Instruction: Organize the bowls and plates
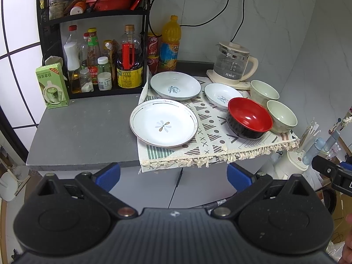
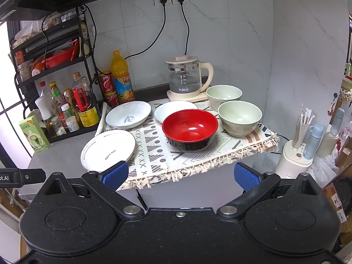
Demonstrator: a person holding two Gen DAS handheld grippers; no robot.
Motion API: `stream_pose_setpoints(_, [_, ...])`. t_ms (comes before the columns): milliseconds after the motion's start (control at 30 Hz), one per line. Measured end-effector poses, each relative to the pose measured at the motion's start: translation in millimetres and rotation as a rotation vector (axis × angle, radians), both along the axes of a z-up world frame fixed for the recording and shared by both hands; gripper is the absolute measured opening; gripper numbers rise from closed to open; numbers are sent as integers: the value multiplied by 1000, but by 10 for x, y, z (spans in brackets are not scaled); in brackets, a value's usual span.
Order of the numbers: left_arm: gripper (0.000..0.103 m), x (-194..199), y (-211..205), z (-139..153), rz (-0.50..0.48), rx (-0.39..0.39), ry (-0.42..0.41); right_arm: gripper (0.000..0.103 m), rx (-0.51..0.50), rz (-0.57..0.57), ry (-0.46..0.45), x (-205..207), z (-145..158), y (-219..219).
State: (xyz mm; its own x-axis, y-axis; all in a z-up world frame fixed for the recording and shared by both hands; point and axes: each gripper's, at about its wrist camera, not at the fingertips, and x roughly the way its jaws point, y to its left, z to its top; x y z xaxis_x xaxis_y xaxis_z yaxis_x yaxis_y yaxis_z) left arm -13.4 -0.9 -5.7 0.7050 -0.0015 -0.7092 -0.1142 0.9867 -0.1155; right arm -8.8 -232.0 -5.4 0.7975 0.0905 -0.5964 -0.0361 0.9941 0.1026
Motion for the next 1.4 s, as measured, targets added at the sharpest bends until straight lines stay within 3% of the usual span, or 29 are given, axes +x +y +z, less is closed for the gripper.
stream_pose_setpoints(933, [102,12,-67,-1,2,-2,25,103,-8,-18,34,-13,-32,-72])
stream_pose_setpoints(1400, [102,651,-202,-116,-15,2,66,103,8,-33,64,332,-121,-182])
